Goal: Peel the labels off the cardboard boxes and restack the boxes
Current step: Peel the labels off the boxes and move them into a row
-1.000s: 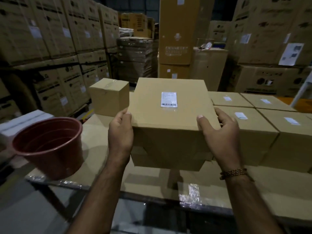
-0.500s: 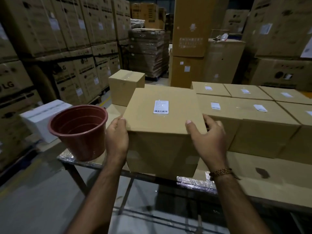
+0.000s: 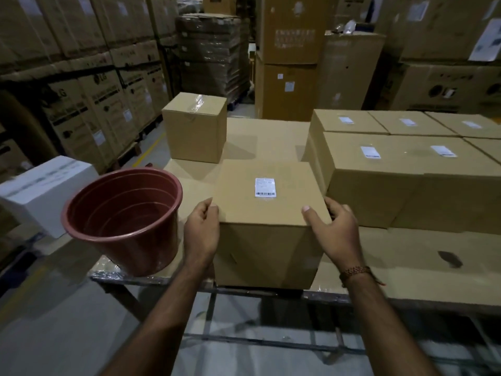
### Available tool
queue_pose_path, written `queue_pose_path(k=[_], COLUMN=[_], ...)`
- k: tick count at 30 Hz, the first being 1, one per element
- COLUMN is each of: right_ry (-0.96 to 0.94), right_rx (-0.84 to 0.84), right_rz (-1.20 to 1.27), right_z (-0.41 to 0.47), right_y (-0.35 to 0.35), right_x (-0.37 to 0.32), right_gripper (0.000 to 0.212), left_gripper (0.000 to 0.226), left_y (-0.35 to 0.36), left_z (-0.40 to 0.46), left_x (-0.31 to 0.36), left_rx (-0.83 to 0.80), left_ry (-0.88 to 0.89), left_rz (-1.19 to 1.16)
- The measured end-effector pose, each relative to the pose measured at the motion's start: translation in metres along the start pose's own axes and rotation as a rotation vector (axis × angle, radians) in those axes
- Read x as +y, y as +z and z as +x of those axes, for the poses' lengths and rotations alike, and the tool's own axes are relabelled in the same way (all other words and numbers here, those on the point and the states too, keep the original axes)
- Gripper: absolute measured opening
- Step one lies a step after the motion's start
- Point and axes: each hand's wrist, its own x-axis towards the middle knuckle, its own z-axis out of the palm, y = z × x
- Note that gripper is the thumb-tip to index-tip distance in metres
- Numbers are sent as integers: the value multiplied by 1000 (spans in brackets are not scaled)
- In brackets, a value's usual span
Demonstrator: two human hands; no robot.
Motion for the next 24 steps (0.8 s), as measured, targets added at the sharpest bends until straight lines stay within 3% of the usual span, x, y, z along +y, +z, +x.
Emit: queue_pose_path(k=[8,12,15,18,21,24], right_ry=[83,134,177,19,-159,-211], right_rx=[-58,-243,-376,-266,-173,-250], right_rz=[-43,-140,-307,-484,-489,-383], right_z=[9,24,38,51,66,82], right_y=[17,5,-2,4,20,42], right_x=[17,14,5,-7,-21,-36], right_gripper=[56,64,64,71,54,33], left_gripper=[33,35,54,62,49,47], left_y=[3,7,11,17,31,48], left_z=[22,24,40,60,65,69], left_x=[-31,-25,-12,6,27,39], left_rx=[-127,-123,-131,-157,-186,-221], left_ry=[-19,-69,-96,-98,-9,103], left_rz=[26,-6,70,252,414,537])
